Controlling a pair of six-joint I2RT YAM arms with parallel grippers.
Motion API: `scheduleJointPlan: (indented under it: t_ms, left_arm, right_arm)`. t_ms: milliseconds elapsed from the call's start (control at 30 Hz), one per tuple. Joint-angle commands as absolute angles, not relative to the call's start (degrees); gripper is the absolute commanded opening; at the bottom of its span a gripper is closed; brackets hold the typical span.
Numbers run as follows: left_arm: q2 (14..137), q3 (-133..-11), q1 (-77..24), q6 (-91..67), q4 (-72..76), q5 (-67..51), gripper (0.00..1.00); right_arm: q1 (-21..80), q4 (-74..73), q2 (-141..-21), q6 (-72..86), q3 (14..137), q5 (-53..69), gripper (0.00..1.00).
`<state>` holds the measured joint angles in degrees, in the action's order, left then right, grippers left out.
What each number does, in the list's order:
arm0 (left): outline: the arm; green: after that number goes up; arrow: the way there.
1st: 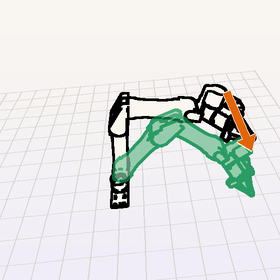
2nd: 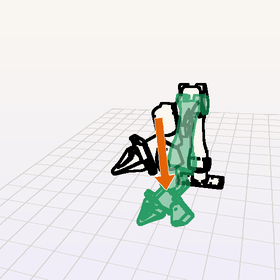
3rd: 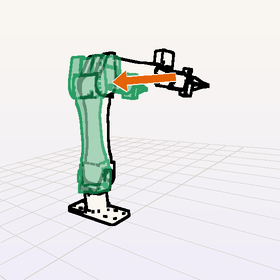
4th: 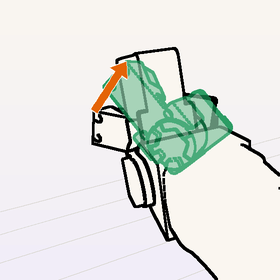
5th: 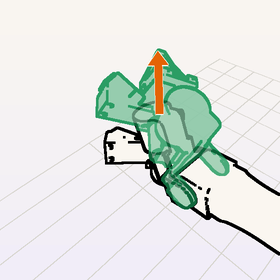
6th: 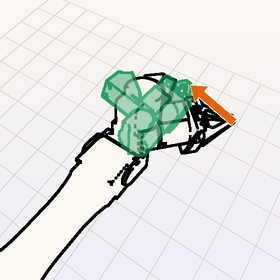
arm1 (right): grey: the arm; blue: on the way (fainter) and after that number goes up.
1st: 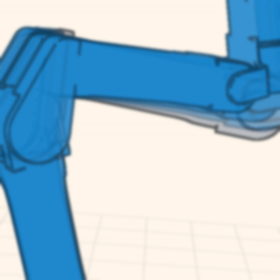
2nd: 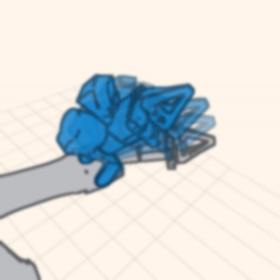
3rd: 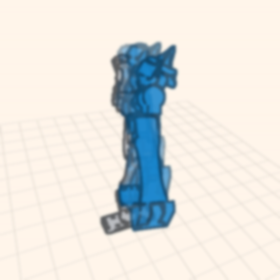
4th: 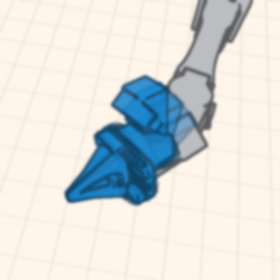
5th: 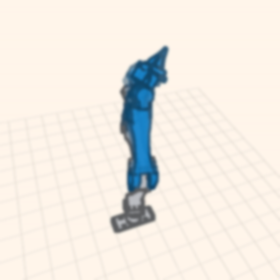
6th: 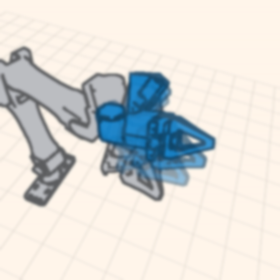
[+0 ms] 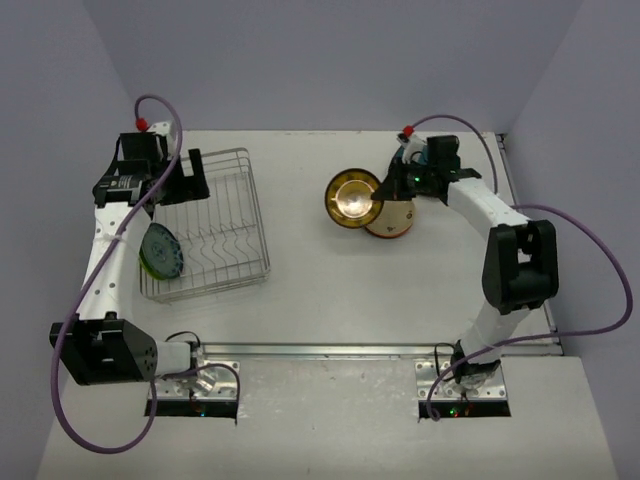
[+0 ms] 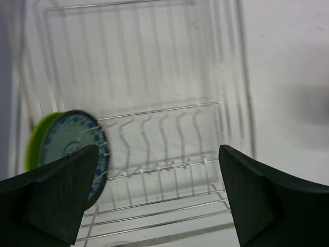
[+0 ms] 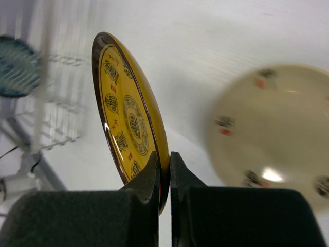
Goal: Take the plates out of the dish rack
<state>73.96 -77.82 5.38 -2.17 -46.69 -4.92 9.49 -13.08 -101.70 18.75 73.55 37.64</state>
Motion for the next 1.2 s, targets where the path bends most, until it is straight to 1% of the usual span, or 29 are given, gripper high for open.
scheduleJointPlan:
  t_ms: [0, 133, 300, 400, 500, 567, 600, 633, 667, 700, 733, 767, 900, 1000, 1167]
  left_arm:
    - [73.9, -76.1, 8.7, -3.4, -46.5, 3.4, 1.00]
    - [74.5, -76.8, 8.7, -4.7, -46.2, 4.3, 1.00]
    - [75.3, -78.3, 8.9, -6.0, -48.1, 7.6, 0.99]
    - [73.9, -77.3, 9.1, -6.2, -48.6, 9.2, 0.93]
    - [72.3, -75.5, 9.3, -6.0, -48.6, 10.4, 0.89]
    - [71.2, -73.8, 9.5, -5.5, -48.5, 10.9, 0.88]
    - [70.9, -73.1, 9.6, -5.4, -48.5, 11.1, 0.88]
    - [70.5, -72.4, 9.7, -5.4, -48.5, 11.5, 0.88]
    - [69.9, -71.3, 10.0, -5.4, -48.4, 12.1, 0.88]
    - [69.5, -70.5, 10.1, -5.4, -48.4, 12.6, 0.87]
    - [68.5, -69.1, 10.3, -5.3, -48.5, 14.4, 0.85]
    - [68.0, -68.3, 10.4, -5.1, -48.3, 15.4, 0.84]
    - [66.0, -65.7, 11.9, -4.0, -48.8, 18.9, 0.70]
    - [66.0, -65.3, 12.3, -2.7, -49.5, 18.8, 0.65]
    - [67.0, -64.2, 12.5, 0.5, -49.1, 21.2, 0.53]
  right_arm:
    - [0.5, -15.0, -100.1, 13.1, 70.3, 34.3, 0.00]
    - [-4.5, -16.4, -103.5, 11.9, 71.4, 34.2, 0.00]
    - [-5.9, -18.0, -108.2, 11.9, 75.3, 34.8, 0.01]
    - [-5.9, -18.1, -110.7, 12.3, 76.9, 34.7, 0.04]
    - [-5.9, -18.4, -112.7, 12.5, 78.6, 34.2, 0.11]
    - [-5.9, -19.5, -114.3, 12.3, 80.2, 34.0, 0.25]
    - [-5.9, -20.2, -114.7, 12.2, 80.8, 34.0, 0.33]
    - [-5.9, -20.7, -114.9, 12.2, 81.3, 34.1, 0.45]
    - [-5.9, -21.4, -115.4, 12.1, 81.8, 33.9, 0.61]
    - [-5.8, -21.7, -115.2, 12.0, 82.0, 33.5, 0.67]
    - [-5.8, -22.3, -114.9, 11.9, 82.0, 32.4, 0.77]
    - [-5.6, -22.5, -114.4, 11.7, 81.6, 31.4, 0.98]
    - [-3.5, -21.6, -108.9, 9.1, 79.2, 24.8, 0.99]
    - [-2.0, -19.9, -105.5, 8.1, 76.9, 20.7, 0.99]
    - [1.0, -18.6, -100.6, 7.6, 73.9, 18.8, 0.99]
